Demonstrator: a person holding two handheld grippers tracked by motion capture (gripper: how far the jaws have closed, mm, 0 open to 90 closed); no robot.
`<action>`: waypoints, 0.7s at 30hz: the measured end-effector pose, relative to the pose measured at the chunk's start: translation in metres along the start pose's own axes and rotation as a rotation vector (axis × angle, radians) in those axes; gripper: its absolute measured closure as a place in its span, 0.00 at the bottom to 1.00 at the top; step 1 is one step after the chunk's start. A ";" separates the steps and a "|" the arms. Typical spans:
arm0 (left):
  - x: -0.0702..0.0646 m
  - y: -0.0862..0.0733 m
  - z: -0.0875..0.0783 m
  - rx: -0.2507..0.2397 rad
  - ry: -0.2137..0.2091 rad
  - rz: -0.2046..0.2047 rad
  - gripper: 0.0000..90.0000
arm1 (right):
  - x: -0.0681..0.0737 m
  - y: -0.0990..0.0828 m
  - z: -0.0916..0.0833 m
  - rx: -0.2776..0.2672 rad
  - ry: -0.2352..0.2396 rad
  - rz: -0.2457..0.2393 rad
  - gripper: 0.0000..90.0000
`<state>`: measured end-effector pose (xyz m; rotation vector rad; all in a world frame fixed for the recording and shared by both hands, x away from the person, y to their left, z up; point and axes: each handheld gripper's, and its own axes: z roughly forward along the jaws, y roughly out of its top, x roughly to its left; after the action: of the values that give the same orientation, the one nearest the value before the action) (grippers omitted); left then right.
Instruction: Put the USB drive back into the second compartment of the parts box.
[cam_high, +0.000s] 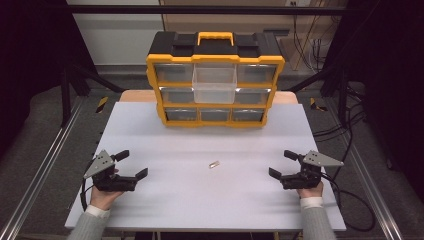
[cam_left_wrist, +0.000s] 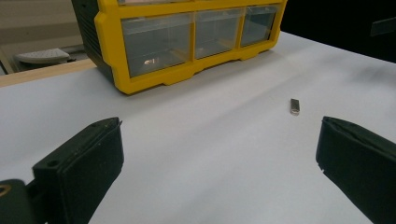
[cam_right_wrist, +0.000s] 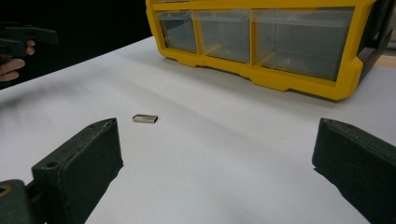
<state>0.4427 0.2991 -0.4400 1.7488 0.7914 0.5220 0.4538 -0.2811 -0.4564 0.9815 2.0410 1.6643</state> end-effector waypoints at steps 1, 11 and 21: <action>0.000 0.000 0.000 0.000 0.000 0.000 0.01 | 0.000 0.000 0.000 0.000 0.000 0.000 0.02; -0.006 0.004 0.003 0.007 -0.008 0.004 0.01 | 0.000 0.000 -0.001 0.001 0.000 -0.005 0.02; -0.015 0.007 0.010 0.034 -0.013 0.008 0.01 | 0.000 0.000 0.000 0.016 0.004 -0.006 0.02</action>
<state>0.4412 0.2802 -0.4356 1.7857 0.7885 0.5049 0.4537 -0.2814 -0.4564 0.9775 2.0616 1.6509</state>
